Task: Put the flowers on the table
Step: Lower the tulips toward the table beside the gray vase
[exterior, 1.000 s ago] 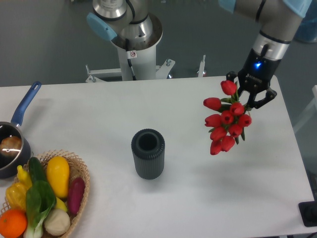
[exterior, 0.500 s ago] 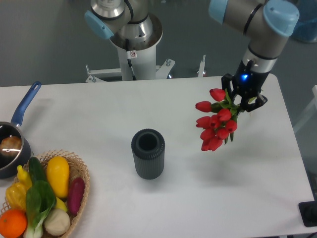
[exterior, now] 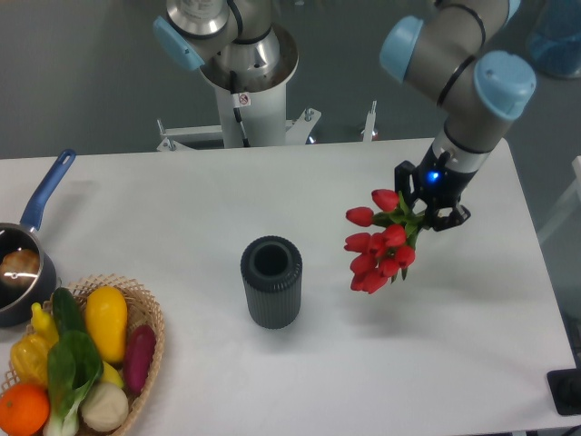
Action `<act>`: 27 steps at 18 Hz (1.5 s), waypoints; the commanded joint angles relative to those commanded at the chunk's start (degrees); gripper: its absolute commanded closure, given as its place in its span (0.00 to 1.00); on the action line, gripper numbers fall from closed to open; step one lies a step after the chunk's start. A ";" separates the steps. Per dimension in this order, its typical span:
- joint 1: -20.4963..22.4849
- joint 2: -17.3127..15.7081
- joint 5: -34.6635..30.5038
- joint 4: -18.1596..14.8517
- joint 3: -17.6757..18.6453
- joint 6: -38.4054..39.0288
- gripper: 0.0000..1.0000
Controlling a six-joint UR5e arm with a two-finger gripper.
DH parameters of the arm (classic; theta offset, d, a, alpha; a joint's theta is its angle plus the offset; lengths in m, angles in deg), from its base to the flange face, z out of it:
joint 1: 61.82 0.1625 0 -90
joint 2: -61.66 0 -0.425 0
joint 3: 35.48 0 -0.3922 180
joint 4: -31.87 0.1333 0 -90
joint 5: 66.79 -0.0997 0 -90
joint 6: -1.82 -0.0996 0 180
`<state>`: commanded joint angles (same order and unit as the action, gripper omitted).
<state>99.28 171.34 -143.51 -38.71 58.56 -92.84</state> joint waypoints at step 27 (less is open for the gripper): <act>-1.84 2.63 -5.54 -0.09 1.14 -0.09 0.60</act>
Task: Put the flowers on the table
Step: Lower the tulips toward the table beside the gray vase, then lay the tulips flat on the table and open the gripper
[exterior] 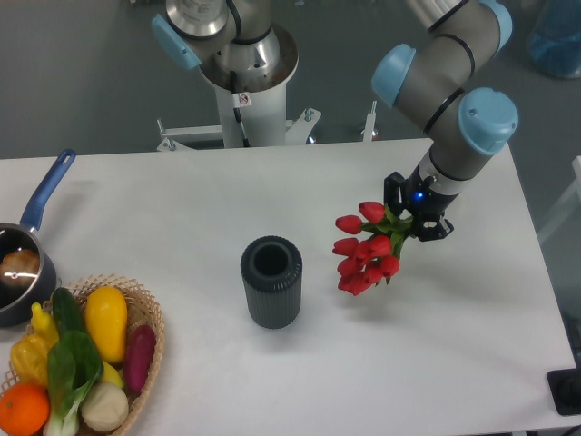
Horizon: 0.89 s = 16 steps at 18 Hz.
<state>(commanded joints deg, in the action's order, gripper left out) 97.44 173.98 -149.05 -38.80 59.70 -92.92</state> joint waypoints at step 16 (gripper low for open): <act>-0.27 0.62 -1.41 0.09 1.14 -0.09 0.46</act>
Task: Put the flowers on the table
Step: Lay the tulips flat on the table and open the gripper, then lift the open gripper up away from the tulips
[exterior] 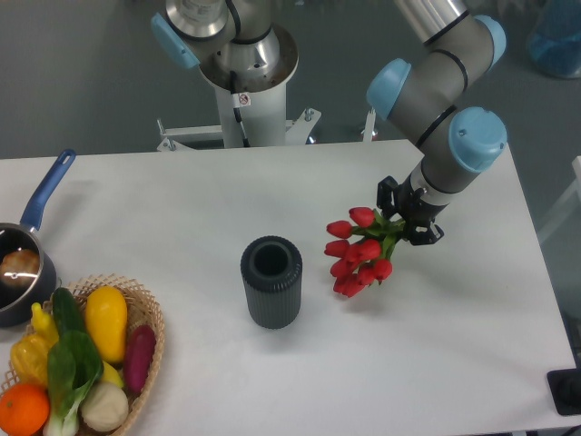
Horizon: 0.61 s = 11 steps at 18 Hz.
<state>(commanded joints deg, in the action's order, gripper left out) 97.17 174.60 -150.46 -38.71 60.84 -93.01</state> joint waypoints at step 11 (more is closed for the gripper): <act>0.00 -2.46 1.41 1.84 -2.46 0.35 0.00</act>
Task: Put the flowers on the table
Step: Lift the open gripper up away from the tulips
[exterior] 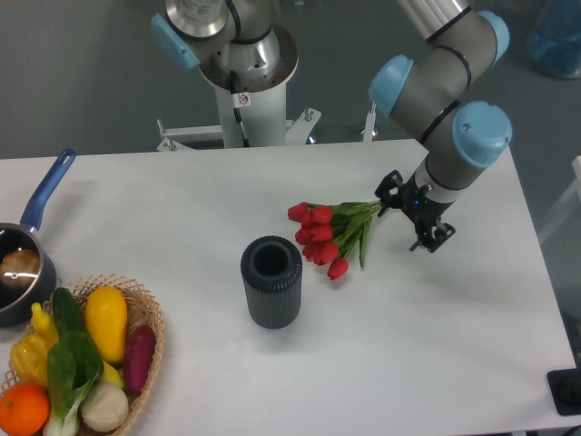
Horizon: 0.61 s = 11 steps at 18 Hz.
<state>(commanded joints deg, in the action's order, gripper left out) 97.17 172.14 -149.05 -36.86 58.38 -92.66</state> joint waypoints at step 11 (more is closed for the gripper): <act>-0.62 -6.59 1.85 3.07 -4.39 -0.09 0.00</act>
<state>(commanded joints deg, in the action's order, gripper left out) 96.56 165.54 -147.21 -33.79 54.00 -92.75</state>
